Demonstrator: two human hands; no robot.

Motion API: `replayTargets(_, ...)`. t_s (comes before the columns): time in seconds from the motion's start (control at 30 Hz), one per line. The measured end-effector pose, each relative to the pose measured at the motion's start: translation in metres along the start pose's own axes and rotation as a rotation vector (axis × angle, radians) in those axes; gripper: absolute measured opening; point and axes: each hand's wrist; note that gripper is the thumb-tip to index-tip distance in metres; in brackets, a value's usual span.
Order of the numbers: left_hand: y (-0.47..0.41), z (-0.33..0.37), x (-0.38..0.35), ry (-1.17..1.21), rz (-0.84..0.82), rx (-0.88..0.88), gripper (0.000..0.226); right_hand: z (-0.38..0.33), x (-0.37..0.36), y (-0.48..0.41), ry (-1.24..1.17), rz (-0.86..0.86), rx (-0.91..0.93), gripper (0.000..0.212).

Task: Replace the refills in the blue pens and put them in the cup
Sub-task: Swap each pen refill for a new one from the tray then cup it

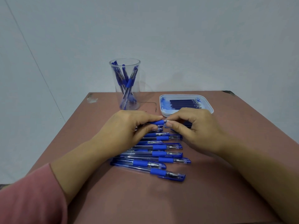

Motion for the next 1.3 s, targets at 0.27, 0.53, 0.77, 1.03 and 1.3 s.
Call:
replayTargets(0.27, -0.0003, -0.0029, -0.0014, 0.001, -0.008, 0.018, 0.036, -0.0037, 0.0027, 0.0004, -0.147, -0.010, -0.114, 0.014)
replayTargets(0.53, -0.0002, -0.0035, -0.0024, -0.004, -0.011, 0.014, 0.034, -0.0054, 0.0019, -0.0002, -0.128, -0.011, -0.073, 0.020)
replayTargets(0.77, 0.0003, -0.0030, -0.0025, -0.004, -0.015, 0.019, 0.037, -0.0070, 0.0014, -0.0009, -0.085, -0.007, -0.038, 0.024)
replayTargets(1.03, -0.0001, -0.0025, -0.0029, -0.011, -0.025, 0.005, 0.036, -0.0050, 0.0008, -0.0005, -0.081, -0.016, -0.036, 0.017)
replayTargets(1.3, 0.0003, -0.0015, -0.0014, -0.016, -0.019, 0.005, 0.037, -0.0072, -0.0008, -0.0017, -0.111, -0.028, -0.063, 0.012)
Point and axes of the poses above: each hand's wrist, its own y-axis away from the middle knuckle, its own x-axis out of the back of the hand, z = x × y, and after that the axes turned 10 degrees about -y, right-handed
